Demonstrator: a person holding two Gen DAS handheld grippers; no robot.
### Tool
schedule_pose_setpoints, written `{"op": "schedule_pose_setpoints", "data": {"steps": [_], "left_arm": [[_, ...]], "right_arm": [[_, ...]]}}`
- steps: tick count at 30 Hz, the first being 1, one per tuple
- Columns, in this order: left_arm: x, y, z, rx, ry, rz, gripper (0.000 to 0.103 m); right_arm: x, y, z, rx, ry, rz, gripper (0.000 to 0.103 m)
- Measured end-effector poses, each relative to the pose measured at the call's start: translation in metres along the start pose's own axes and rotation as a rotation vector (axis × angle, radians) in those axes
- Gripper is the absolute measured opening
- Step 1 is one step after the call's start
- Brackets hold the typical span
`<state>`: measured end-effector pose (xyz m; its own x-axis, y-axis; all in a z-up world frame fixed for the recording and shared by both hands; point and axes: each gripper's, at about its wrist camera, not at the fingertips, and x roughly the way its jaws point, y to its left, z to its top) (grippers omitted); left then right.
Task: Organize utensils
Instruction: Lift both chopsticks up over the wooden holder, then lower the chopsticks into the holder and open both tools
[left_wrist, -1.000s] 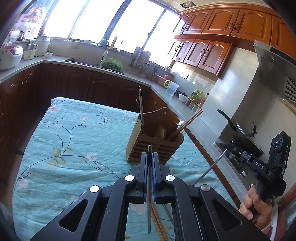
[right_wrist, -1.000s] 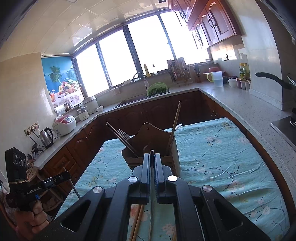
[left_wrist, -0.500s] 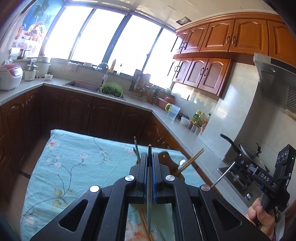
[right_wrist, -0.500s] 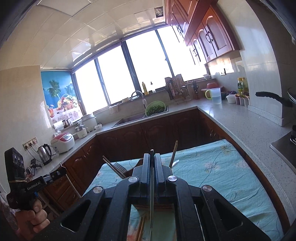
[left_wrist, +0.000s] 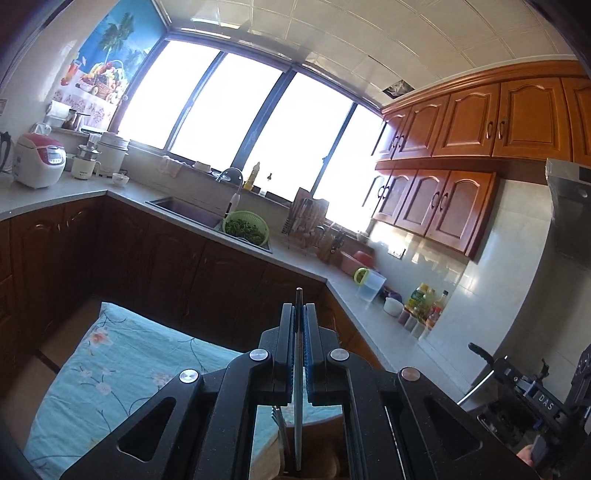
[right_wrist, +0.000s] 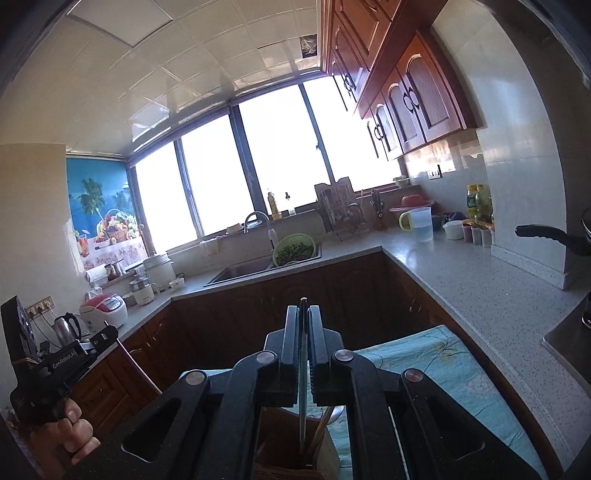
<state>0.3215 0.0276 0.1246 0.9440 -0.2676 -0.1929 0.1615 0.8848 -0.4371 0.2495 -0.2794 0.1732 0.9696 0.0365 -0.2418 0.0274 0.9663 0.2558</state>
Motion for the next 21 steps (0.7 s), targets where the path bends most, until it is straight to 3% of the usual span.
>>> {"op": "schedule_pose_setpoints", "data": {"steps": [7,13,21], "left_arm": [[0.028,0.0,-0.054,-0.007,0.0,0.025,0.002],[0.054,0.001,-0.083,0.011,0.068,0.037,0.003],[0.068,0.003,-0.076,0.04,0.124,0.023,0.003]], "right_arm": [[0.021,-0.006,-0.034,0.007,0.033,-0.025,0.004],[0.037,-0.013,-0.062,0.036,0.085,-0.029,0.004],[0.053,-0.024,-0.076,0.062,0.156,-0.025,0.004]]}}
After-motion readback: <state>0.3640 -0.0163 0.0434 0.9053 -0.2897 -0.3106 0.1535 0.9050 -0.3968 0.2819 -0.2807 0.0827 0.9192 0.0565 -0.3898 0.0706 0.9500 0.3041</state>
